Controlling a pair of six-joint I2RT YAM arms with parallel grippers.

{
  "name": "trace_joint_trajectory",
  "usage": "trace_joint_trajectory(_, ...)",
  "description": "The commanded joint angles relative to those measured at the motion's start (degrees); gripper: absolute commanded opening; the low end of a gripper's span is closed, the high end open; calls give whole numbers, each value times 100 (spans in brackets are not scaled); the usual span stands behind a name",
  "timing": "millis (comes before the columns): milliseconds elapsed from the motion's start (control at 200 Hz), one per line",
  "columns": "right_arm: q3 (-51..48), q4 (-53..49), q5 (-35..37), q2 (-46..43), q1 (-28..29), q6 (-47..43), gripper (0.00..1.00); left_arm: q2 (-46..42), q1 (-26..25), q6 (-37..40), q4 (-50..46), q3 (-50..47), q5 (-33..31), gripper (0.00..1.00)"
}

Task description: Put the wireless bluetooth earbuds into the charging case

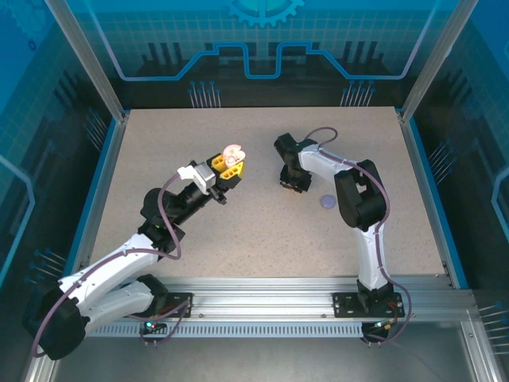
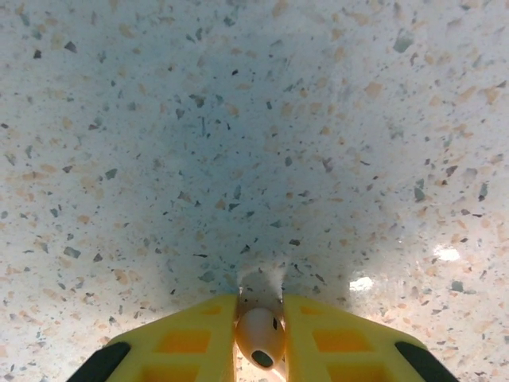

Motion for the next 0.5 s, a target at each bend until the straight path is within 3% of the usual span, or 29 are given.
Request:
trace_joint_trajectory(0,-240,57,-163,116,101,33,16,-162,-30,48,202,-12,-97,0)
trace_joint_trajectory(245,-554,330,-105,-303,114,-158,7,-218,-30,15,126,-75,-82,0)
trace_joint_trajectory(495,-799,655,-87,-827,119,-390,4,-123,-29,1,148,-80,-67,0)
